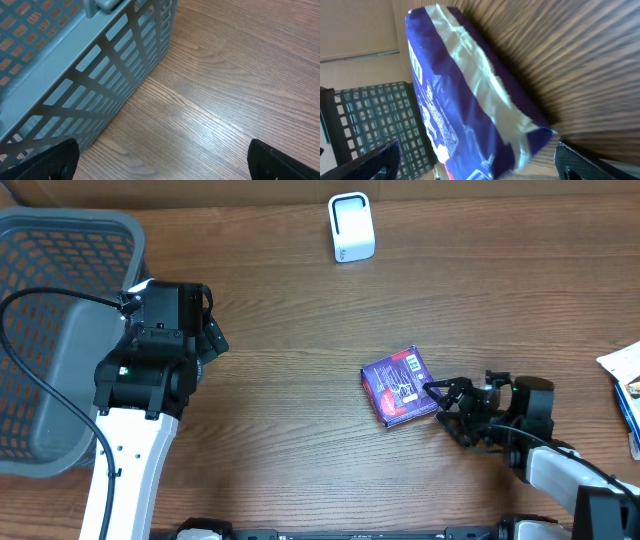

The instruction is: Scan the item barcode

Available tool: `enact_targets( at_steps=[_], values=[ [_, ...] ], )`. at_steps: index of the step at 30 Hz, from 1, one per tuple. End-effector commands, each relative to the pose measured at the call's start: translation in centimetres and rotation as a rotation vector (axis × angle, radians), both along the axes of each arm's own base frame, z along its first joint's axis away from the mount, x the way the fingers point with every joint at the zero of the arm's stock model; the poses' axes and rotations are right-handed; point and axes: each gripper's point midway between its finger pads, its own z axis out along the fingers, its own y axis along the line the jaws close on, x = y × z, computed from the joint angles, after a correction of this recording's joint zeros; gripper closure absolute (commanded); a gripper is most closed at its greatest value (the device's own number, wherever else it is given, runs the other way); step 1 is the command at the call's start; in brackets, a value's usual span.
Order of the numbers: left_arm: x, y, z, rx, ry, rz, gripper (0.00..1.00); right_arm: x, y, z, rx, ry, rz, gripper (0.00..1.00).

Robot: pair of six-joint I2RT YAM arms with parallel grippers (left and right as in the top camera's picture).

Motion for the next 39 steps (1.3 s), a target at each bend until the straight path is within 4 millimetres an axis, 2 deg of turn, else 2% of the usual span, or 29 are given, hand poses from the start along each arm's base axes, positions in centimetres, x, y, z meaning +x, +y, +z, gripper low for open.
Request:
enact_targets(
  at_steps=[1,4,7,8,10,13,21,29,31,33,37,39],
  values=[
    [0.0,-0.2,0.1,-0.009,-0.009,0.003,0.00,-2.6,-1.1,-5.3,-0.116,0.213,-0.113,0.01],
    [0.0,-0.2,0.1,-0.009,-0.008,0.003,0.00,-2.5,-1.0,-5.7,-0.127,0.214,-0.115,0.08],
    [0.0,-0.2,0.1,-0.009,-0.009,0.003,0.00,-2.0,-1.0,-5.8,-0.127,0.193,-0.116,0.40],
    [0.0,-0.2,0.1,-0.009,-0.009,0.003,0.00,-1.8,-1.0,-5.8,-0.127,0.186,-0.116,0.53],
    [0.0,-0.2,0.1,-0.009,-0.008,0.003,0.00,-1.6,-1.1,-5.8,-0.132,0.174,-0.113,0.72],
    [0.0,-0.2,0.1,-0.009,-0.008,0.003,0.00,-1.2,-1.0,-5.5,-0.139,0.131,-0.096,0.87],
    [0.0,-0.2,0.1,-0.009,-0.008,0.003,0.00,1.1,1.2,-1.3,-0.060,-0.141,0.062,0.96],
    [0.0,-0.2,0.1,-0.009,-0.008,0.003,0.00,2.0,2.8,4.1,0.045,-0.266,0.141,0.96],
    [0.0,-0.2,0.1,-0.009,-0.008,0.003,0.00,2.3,3.1,6.1,0.078,-0.281,0.142,0.96],
    [0.0,-0.2,0.1,-0.009,-0.008,0.003,0.00,3.0,3.5,10.0,0.094,-0.324,0.143,0.96],
    [0.0,-0.2,0.1,-0.009,-0.008,0.003,0.00,4.0,3.8,13.8,0.042,-0.331,0.107,0.96],
    [0.0,-0.2,0.1,-0.009,-0.008,0.003,0.01,4.4,3.8,15.1,-0.013,-0.294,0.077,0.96]
  ],
)
